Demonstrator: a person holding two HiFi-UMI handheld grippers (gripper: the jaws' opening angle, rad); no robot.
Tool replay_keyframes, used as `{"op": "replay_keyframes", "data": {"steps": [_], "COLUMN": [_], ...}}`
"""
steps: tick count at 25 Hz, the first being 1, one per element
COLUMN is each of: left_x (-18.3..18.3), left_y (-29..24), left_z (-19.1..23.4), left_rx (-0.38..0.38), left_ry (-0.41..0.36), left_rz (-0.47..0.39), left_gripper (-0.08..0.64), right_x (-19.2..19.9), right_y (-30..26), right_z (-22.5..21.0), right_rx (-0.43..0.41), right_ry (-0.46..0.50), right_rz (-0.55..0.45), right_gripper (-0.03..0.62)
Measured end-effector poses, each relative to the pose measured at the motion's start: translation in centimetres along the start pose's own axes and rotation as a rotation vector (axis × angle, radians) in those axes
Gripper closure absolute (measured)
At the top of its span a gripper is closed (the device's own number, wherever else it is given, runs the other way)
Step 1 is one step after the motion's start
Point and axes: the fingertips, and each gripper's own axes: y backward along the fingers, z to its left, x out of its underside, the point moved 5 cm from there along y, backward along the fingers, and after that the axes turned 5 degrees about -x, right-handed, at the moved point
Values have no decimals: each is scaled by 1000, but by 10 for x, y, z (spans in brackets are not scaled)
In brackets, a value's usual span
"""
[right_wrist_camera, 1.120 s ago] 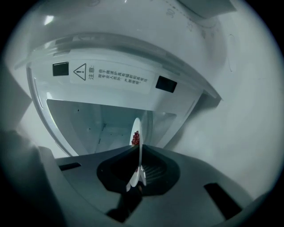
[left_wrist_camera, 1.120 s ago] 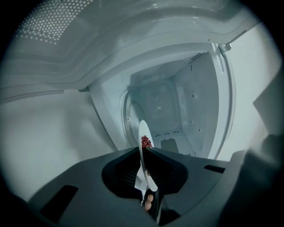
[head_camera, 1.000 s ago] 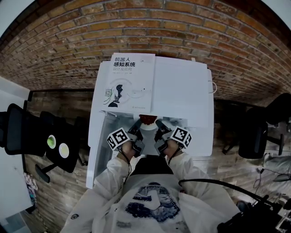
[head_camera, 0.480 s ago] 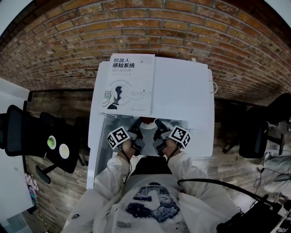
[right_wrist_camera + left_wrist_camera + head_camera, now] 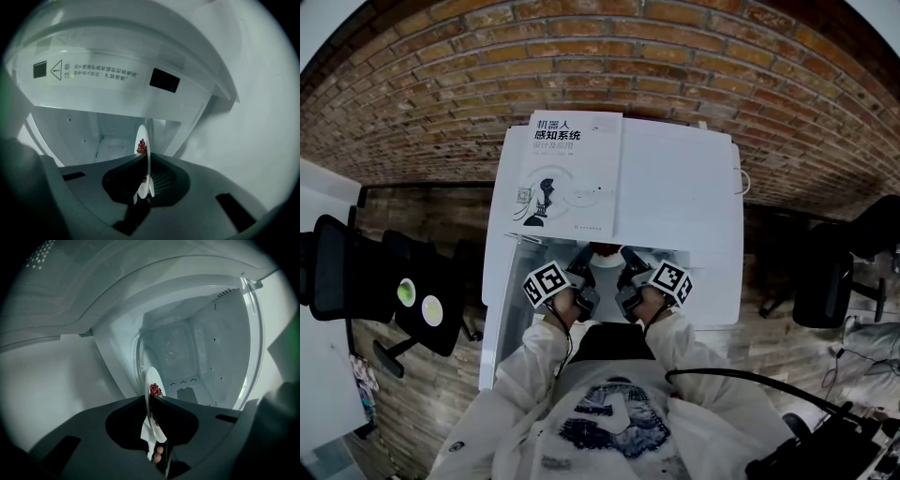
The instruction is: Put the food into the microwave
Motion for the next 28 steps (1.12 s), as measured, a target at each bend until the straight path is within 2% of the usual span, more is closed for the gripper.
{"op": "replay_keyframes", "data": {"steps": [11,20,28], "left_x": [-1,-1,6], "left_y": [-1,0,13], "left_z": [-3,-5,-3], "left_rx": [-10,-56,-38], "left_ry": [-38,-115,-107], "left_rz": [3,0,5], "left_gripper": [517,414,413], "right_x": [-1,0,0], "right_y": [-3,-5,2], "right_z": [2,3,4], "right_rx": [9,3,0], "right_ry": [8,8,4], "right_rz": [-17,-9,-14], "right_gripper": [568,566,565]}}
